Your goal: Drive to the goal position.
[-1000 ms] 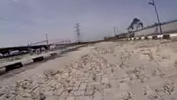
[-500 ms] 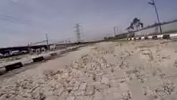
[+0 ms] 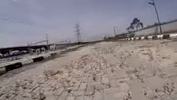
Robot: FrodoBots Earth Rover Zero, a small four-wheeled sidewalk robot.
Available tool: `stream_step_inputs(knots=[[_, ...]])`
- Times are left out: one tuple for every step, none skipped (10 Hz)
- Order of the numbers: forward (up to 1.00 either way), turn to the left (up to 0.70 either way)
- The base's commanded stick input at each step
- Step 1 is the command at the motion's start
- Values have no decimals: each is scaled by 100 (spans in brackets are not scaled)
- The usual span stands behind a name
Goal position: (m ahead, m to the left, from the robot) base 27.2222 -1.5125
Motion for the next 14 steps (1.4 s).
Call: stream_step_inputs(knots=[[70, 0], [70, 0], [70, 0], [70, 0], [70, 0], [70, 0], [70, 0], [70, 0], [70, 0], [70, 0], [70, 0], [70, 0], [70, 0], [70, 0]])
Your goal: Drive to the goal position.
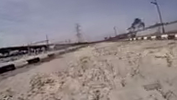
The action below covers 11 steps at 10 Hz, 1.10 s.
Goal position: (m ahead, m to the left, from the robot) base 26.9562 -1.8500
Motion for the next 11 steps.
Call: stream_step_inputs(knots=[[70, 0], [70, 0], [70, 0], [70, 0], [70, -1], [70, -18], [70, -29], [70, -34], [70, 0], [70, 0], [70, 0]])
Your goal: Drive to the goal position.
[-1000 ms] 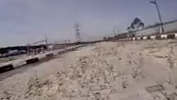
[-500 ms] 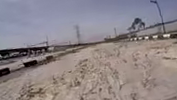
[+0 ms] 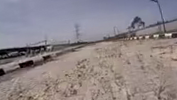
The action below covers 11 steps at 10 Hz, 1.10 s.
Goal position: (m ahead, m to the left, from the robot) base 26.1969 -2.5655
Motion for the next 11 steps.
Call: stream_step_inputs(knots=[[70, 0], [70, 0], [70, 0], [70, 0], [70, 0], [70, 0], [70, 0], [70, 0], [70, 0], [79, 0], [89, 0]])
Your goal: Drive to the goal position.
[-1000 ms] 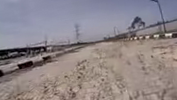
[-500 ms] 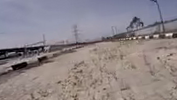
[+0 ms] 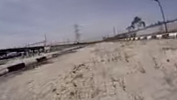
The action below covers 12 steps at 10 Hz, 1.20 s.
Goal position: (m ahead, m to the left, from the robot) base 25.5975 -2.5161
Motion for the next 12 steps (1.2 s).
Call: stream_step_inputs(knots=[[99, 0], [100, 0], [100, 0], [100, 0], [100, 0], [100, 0], [100, -25], [100, -39], [100, -40], [100, -21], [100, 0], [100, 0]])
